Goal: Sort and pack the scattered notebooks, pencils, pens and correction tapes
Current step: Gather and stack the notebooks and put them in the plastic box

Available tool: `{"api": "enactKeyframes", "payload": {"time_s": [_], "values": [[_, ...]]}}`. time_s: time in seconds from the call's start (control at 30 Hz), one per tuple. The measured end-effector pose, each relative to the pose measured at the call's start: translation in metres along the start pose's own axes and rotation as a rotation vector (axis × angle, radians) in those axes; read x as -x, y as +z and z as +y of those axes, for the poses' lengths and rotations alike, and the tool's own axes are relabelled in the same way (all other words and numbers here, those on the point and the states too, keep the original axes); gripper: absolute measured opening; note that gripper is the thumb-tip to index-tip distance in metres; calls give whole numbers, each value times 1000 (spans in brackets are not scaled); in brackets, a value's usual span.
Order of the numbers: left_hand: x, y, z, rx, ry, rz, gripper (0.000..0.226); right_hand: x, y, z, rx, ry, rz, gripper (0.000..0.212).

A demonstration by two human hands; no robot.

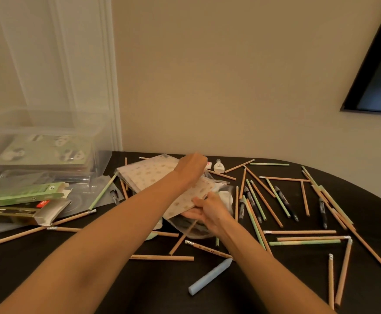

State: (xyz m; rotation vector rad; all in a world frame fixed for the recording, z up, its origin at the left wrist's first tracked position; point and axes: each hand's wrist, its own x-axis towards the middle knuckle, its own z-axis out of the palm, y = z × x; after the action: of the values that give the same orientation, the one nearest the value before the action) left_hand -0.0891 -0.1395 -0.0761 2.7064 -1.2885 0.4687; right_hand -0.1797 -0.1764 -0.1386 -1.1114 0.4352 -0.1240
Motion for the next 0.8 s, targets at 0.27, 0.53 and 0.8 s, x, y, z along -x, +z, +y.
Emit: {"api": "enactKeyframes", "payload": {"time_s": [0.27, 0.53, 0.8], "values": [[7, 2, 5, 64, 54, -22, 18, -2, -7, 3, -37, -76, 36, 43], [36, 5, -7, 311, -102, -44, 27, 2, -7, 6, -106, -122, 55, 41], [37, -17, -4, 293, 63, 53, 12, -7, 26, -8, -12, -242, 156, 29]]}}
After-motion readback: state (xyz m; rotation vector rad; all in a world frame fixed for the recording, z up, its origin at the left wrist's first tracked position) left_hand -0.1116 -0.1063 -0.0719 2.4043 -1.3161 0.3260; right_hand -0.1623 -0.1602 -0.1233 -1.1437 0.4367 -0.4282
